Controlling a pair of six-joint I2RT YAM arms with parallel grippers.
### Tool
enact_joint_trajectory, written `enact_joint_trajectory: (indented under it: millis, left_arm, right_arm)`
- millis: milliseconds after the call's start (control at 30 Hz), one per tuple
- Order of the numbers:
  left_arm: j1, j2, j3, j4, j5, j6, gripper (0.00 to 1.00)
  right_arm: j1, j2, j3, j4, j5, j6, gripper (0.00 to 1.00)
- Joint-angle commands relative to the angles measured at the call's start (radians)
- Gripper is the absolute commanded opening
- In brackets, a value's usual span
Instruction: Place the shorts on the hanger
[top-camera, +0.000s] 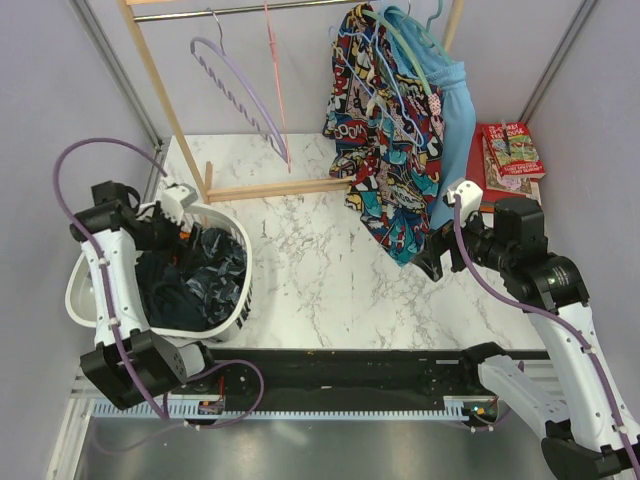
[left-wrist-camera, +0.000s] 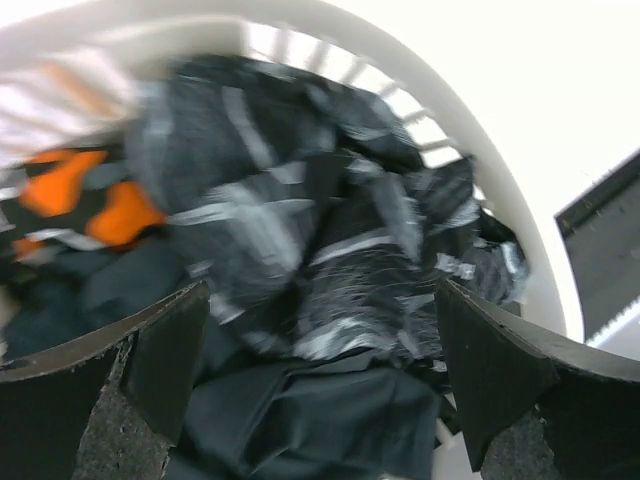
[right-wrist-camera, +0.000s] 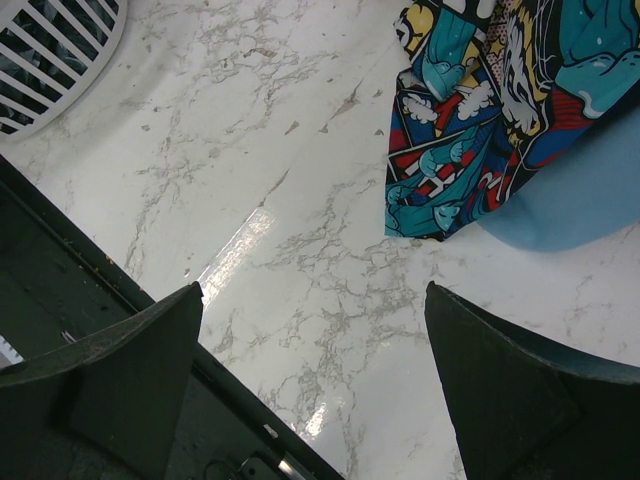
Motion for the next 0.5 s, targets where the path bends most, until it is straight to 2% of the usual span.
enact_joint_trajectory:
  millis: [0, 167, 233, 267, 300, 333, 433, 467]
  left_arm:
    - [-0.137, -0.040, -0.110, -0.007, -0.055, -0.006, 1.00]
    - [-0.265, -0.052, -0.262, 0.214, -0.156, -0.105, 1.00]
    - [-0.294, -0.044, -0.297, 0.234, -0.176, -0.107, 1.00]
    - [-0.297, -0.043, -0.303, 0.232, -0.181, -0.103, 0.95]
    - [-0.303, -0.046, -0.310, 0.234, -0.186, -0.096, 0.88]
    - [-0.302, -0.053, -0.317, 0.229, -0.190, -0.087, 0.71]
    - [-0.300, -0.098, -0.279, 0.190, -0.189, -0.078, 0.40]
    - [-0.302, -0.109, -0.255, 0.171, -0.166, -0.079, 0.18]
  right_arm:
    - [-0.005, -0.003, 0.031, 0.015, -0.029, -0.005, 0.98]
    - [-0.004, 0.002, 0.043, 0.002, -0.023, -0.011, 0.98]
    - [-0.004, 0.000, 0.048, -0.008, -0.021, -0.019, 0.98]
    - [-0.004, -0.001, 0.053, -0.010, -0.017, -0.020, 0.98]
    - [-0.004, -0.003, 0.054, -0.011, -0.015, -0.023, 0.98]
    - [-0.004, -0.004, 0.054, -0.014, -0.013, -0.025, 0.98]
    - [-0.005, -0.006, 0.059, -0.015, -0.012, -0.025, 0.98]
    - [-0.005, -0.007, 0.056, -0.014, -0.018, -0.023, 0.98]
